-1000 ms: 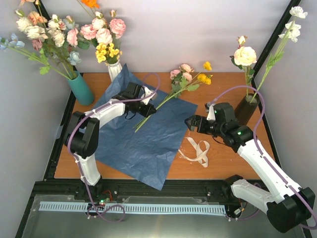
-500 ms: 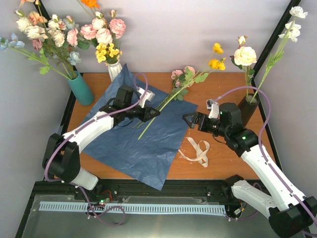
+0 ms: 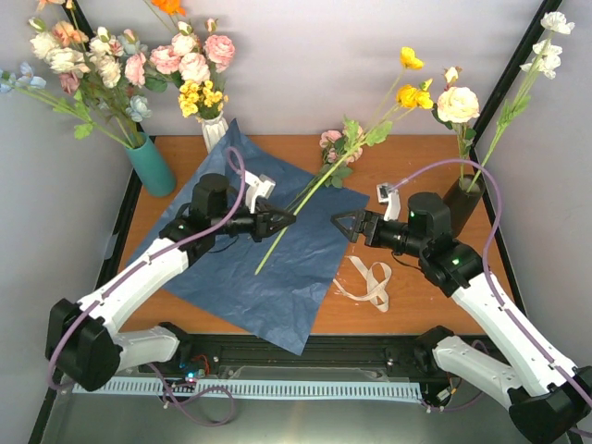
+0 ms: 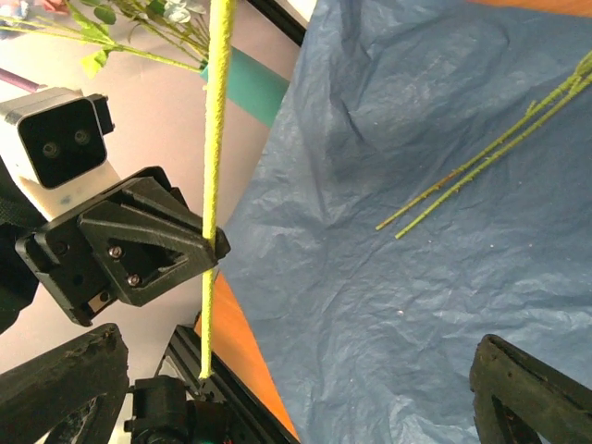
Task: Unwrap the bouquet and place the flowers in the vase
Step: Pick up the fake flower from the wrapping paper, then insert the fake flower into the vase.
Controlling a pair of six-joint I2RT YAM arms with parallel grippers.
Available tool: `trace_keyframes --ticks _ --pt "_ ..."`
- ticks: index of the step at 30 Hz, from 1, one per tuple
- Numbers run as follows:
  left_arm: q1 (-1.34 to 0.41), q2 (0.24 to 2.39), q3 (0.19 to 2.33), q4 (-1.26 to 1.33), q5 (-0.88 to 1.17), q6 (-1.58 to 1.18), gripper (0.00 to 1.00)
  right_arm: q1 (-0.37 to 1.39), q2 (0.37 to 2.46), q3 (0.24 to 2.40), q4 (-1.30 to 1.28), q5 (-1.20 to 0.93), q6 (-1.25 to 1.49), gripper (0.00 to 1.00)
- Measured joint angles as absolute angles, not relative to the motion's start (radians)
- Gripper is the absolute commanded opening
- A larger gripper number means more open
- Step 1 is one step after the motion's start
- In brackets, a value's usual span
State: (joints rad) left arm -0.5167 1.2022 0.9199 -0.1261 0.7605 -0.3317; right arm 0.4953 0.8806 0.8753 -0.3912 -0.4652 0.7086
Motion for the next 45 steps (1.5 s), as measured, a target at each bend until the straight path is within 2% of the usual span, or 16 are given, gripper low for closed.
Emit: trace_keyframes --ticks 23,37,43,44,45 --pt "-0.518 0.993 0.846 -0.042 0.9 -0.384 0.0 0.57 0.971 1.044 -0.389 -0.467 0.638 0.97" --pt "-0.519 0.976 0.844 -0.017 0.921 -0.387 0.0 0.602 1.015 1.074 -0.23 -0.542 0.61 0.69" --pt "-0.519 0.976 0.84 -0.014 0.929 -0.391 0.0 0.634 1.044 1.097 -0.144 -0.555 0.614 0.51" --pt "-0.519 0.976 0.84 -0.014 0.93 -0.391 0.0 0.638 1.052 1.101 -0.131 -0.554 0.615 0.45" --pt "-0.519 0.976 0.84 -0.014 0.931 -0.391 0.0 0.643 1.061 1.105 -0.12 -0.551 0.616 0.34"
